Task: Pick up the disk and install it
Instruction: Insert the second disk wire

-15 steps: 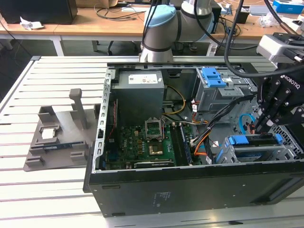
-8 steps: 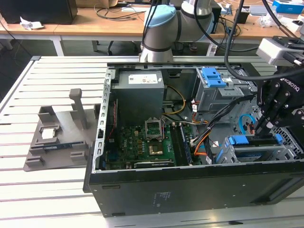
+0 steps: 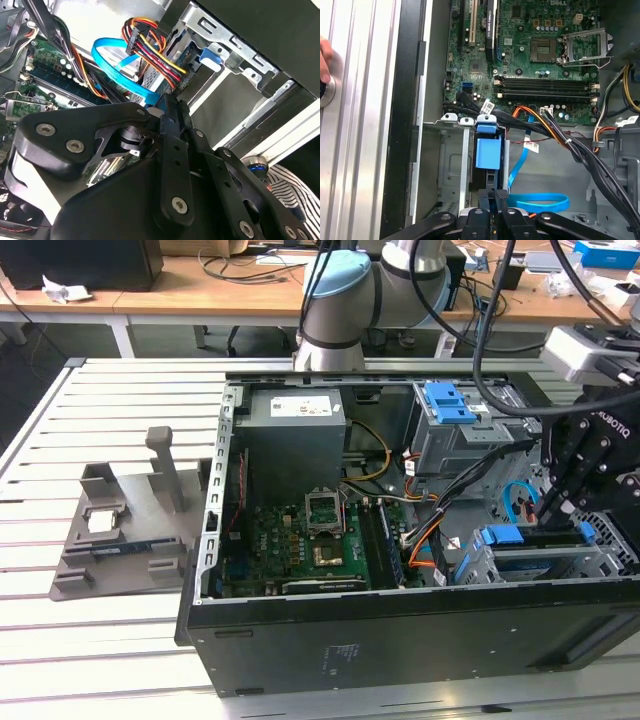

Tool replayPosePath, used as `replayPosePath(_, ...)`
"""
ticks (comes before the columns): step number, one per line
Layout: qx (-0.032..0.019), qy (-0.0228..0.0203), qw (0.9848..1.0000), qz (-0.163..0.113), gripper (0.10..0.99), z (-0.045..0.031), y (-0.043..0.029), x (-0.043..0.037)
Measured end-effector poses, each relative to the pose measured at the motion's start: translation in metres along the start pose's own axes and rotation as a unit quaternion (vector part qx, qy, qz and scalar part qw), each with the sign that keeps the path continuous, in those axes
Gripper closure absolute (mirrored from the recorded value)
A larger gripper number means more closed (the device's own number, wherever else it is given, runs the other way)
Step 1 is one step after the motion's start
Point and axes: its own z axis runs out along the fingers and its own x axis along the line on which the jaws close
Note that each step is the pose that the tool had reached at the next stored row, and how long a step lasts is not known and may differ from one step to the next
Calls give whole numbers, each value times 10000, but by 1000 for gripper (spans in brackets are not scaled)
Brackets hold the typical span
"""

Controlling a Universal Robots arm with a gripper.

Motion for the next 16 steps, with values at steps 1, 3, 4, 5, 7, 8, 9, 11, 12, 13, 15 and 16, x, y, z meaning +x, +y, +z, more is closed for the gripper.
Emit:
replayPosePath(1, 0, 1, 10000, 0, 925, 7, -1, 1)
replayPosePath(3, 0, 2, 10000, 0, 925, 18, -2, 5)
replayPosePath(4, 0, 1, 10000, 1, 925, 21, 5, 8)
replayPosePath(5, 0, 0, 10000, 0, 925, 25, 25, 9)
replayPosePath(7, 0, 2, 10000, 0, 925, 28, 29, 10)
replayPosePath(8, 0, 2, 10000, 0, 925, 36, 29, 10)
replayPosePath(9, 0, 3, 10000, 0, 925, 43, 28, 10)
replayPosePath(11, 0, 3, 10000, 0, 925, 52, 27, 11)
replayPosePath(12, 0, -9, 10000, -1, 925, 55, 26, 11)
replayPosePath(13, 0, -16, 10000, -1, 925, 54, 15, 12)
replayPosePath(15, 1, -40, 10000, -5, 925, 64, -5, 11)
replayPosePath(16, 0, -37, 10000, -3, 925, 57, -12, 12)
